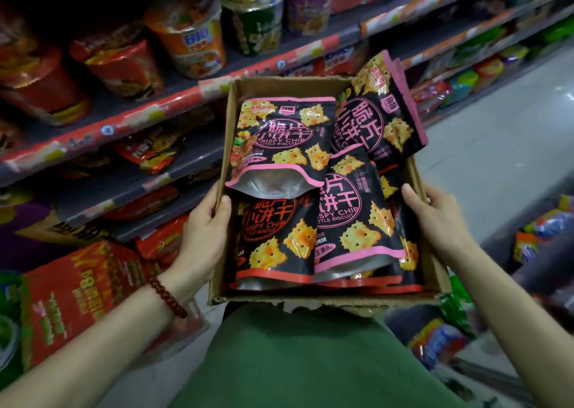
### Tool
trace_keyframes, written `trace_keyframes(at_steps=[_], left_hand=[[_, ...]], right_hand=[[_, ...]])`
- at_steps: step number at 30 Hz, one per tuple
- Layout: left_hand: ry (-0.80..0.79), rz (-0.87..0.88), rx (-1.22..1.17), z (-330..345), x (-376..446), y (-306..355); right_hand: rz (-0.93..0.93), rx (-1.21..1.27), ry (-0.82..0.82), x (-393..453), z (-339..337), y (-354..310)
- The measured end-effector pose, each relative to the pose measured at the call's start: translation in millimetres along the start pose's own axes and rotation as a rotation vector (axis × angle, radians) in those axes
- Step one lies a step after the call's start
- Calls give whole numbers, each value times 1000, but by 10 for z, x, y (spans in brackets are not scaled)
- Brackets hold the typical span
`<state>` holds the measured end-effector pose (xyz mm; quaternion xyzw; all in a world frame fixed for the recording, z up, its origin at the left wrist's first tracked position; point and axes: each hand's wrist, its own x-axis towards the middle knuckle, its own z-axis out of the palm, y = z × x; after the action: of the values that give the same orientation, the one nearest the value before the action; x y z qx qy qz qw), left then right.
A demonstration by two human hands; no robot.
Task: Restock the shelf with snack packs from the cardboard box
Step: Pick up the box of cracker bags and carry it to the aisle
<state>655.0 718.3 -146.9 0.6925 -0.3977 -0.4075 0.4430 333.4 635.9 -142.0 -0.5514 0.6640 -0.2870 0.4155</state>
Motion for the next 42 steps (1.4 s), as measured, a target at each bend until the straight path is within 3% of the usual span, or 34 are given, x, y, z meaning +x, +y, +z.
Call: trace_keyframes(at_steps=[10, 19, 31, 42], left_hand=[[-356, 109, 180, 572, 791, 278], [-592, 217, 268, 1689, 1206, 575], [-732, 282, 197, 2991, 1486, 1168], [-900, 244, 250, 4202, 2550, 1454]], right_hand=[[190, 7, 340, -361, -272, 262], [283, 65, 571, -507, -789, 605], [382, 58, 710, 22, -1650, 914], [474, 176, 788, 1023, -2118, 1136]])
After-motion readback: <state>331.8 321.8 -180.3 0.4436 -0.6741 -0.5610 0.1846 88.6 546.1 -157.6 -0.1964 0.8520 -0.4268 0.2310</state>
